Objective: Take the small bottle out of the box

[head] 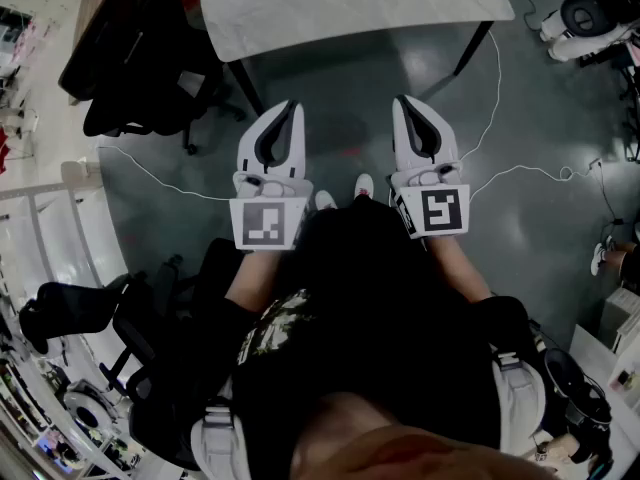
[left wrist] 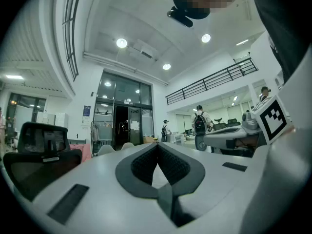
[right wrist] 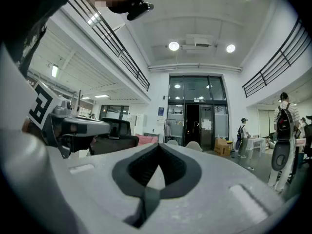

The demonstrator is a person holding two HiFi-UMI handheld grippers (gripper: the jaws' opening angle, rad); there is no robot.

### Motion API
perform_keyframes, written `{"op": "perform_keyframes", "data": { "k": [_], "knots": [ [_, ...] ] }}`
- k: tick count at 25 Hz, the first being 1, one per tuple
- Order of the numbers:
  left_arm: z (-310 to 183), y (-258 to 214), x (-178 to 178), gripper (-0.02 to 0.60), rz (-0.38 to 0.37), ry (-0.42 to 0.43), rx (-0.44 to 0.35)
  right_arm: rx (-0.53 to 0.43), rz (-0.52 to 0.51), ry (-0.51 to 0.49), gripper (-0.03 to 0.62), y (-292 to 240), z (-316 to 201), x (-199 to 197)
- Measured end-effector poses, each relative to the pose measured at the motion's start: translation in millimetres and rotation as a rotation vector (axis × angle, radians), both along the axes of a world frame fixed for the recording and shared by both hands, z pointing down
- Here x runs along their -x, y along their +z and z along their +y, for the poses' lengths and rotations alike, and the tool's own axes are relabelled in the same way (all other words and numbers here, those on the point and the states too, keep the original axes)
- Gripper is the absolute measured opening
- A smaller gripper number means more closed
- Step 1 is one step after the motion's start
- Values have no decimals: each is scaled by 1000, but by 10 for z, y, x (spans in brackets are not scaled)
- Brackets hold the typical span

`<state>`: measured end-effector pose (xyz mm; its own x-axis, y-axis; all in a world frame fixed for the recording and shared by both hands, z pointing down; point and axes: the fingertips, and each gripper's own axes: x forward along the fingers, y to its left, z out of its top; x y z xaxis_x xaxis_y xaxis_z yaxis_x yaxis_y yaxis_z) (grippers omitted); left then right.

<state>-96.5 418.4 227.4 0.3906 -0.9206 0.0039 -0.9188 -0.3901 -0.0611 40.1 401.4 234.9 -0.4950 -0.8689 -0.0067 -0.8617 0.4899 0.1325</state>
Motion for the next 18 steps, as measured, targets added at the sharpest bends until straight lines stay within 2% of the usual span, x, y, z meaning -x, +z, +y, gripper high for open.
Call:
{"op": "perform_keyframes", "data": {
  "k": [6, 10, 14, 18],
  "knots": [
    [38, 69, 50, 14, 12, 18, 17, 5, -27, -41, -6, 65, 88, 172],
    [80, 134, 60, 14, 9, 24, 13, -4, -17, -28, -6, 133, 145, 188],
    [95, 197, 59, 12, 4, 2, 5, -3, -21, -12, -6, 213, 182, 161],
    [93, 207, 57, 12, 34, -29, 4, 4, -25, -10, -6, 236, 184, 192]
  ]
}}
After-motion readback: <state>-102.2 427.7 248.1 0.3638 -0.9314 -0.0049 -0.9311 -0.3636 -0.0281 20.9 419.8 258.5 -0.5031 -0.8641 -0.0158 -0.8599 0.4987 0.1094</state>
